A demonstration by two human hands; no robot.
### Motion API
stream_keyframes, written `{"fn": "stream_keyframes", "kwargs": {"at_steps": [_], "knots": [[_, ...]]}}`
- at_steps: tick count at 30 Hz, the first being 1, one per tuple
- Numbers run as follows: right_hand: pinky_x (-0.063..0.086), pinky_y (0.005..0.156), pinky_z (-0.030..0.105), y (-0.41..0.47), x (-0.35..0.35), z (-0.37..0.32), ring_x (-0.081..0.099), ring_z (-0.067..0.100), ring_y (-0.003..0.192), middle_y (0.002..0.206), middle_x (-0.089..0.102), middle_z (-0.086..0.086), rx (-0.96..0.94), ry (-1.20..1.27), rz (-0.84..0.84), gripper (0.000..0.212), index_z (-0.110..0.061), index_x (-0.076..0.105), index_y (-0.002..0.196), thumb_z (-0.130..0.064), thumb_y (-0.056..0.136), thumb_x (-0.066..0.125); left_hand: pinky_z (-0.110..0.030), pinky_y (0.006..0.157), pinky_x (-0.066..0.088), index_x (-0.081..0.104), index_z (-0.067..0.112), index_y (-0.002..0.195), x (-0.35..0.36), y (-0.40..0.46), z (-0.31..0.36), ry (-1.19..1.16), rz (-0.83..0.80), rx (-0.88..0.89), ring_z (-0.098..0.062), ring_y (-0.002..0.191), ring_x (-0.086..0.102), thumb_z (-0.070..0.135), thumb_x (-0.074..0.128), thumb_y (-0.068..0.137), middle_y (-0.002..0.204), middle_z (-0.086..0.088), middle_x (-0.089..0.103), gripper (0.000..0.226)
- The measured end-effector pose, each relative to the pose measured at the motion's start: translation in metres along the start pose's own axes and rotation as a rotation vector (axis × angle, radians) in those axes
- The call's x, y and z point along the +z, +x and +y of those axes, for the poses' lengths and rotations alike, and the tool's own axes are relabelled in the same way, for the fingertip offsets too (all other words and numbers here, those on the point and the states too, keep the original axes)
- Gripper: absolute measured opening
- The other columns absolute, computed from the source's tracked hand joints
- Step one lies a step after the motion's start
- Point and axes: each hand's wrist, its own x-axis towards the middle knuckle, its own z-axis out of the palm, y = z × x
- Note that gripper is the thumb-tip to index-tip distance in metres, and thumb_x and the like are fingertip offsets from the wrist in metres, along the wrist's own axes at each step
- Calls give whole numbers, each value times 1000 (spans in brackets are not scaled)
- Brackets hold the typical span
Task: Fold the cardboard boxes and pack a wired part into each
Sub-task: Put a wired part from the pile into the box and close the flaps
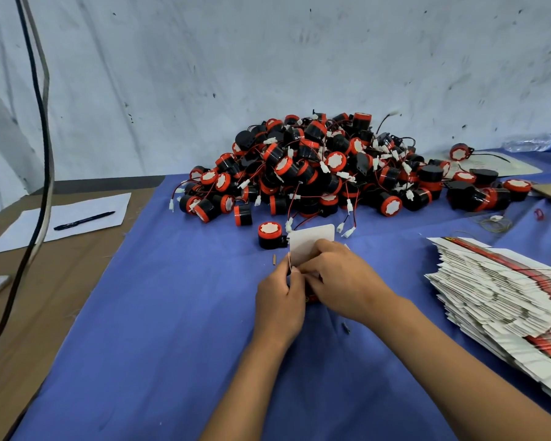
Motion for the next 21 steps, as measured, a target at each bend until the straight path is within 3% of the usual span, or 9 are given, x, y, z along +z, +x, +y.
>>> {"fn": "stream_keyframes", "kwargs": {"at_steps": [4, 6, 9, 12, 16, 21], "knots": [[42, 76, 33, 7, -7, -6, 50, 19, 91, 104, 52, -1, 5, -117, -75, 29, -22, 74, 108, -21, 101, 46, -17, 56, 38, 60, 32, 84, 3, 5, 1, 11, 40, -85, -3, 66, 57, 25, 48, 104, 75, 13, 67, 25], [35, 70, 30, 7, -12, -6, 44, 17, 79, 98, 47, -1, 12, -96, -115, 26, -15, 71, 103, -17, 101, 46, -27, 61, 40, 60, 28, 86, 7, 7, 4, 34, 63, -141, -7, 73, 58, 26, 49, 104, 82, 8, 68, 22], [39, 70, 32, 8, -20, -7, 48, 18, 79, 101, 49, 3, 42, -78, -187, 24, -10, 68, 87, -11, 96, 46, -33, 58, 34, 51, 25, 76, 13, 9, 10, 88, 110, -196, -16, 71, 53, 28, 50, 103, 77, 6, 61, 28], [50, 76, 39, 10, -21, -10, 56, 25, 85, 106, 55, 8, 72, -69, -171, 24, -5, 71, 86, -9, 93, 49, -33, 58, 32, 50, 24, 74, 14, 12, 10, 92, 121, -223, -19, 72, 51, 27, 51, 103, 77, 4, 60, 29], [55, 72, 36, 13, -17, -8, 63, 26, 85, 96, 65, 8, 147, -49, -67, 22, -9, 78, 89, -14, 93, 56, -34, 61, 42, 58, 21, 80, 11, 12, 7, 64, 78, -160, -22, 74, 59, 22, 52, 104, 78, 2, 66, 25], [52, 62, 32, 8, -11, -10, 60, 24, 78, 83, 63, 0, 155, -104, 9, 29, -24, 78, 95, -11, 84, 55, -21, 60, 44, 68, 30, 92, 10, 11, 7, 68, 26, -154, -7, 78, 65, 15, 55, 98, 88, 9, 72, 20]]}}
